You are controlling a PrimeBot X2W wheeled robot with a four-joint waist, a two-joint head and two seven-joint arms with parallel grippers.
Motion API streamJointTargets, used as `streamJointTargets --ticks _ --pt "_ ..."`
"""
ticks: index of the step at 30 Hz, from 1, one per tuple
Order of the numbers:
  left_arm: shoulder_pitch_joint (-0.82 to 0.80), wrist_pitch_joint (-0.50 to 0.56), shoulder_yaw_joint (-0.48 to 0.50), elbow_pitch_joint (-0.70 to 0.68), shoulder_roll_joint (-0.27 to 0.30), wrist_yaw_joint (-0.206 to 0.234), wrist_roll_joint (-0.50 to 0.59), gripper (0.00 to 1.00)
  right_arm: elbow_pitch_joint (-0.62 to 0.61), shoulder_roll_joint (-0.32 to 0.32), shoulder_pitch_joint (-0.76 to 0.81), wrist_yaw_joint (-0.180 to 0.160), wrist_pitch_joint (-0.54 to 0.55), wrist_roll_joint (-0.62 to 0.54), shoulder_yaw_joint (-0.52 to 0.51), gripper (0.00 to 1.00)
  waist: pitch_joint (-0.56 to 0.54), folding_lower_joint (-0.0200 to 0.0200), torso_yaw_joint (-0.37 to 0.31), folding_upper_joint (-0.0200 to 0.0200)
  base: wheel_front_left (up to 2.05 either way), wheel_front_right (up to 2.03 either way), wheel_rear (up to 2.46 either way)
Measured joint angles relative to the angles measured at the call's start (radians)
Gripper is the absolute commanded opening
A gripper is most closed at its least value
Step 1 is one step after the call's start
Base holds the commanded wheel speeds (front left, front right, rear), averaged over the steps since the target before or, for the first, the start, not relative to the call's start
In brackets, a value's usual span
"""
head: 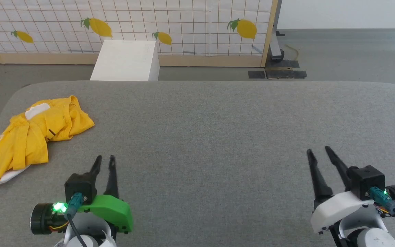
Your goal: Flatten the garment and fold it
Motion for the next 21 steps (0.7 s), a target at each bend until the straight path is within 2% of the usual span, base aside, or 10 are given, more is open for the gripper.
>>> streamJointTargets --ticks 21 --pt "-0.001 -0.035 -0.016 0.038 0.000 0.011 -0.026 1.00 0.038 0.000 0.000 0.000 -0.036 0.049 -0.021 1.00 -0.002 0.0000 0.014 0.0000 0.00 0.00 0.00"
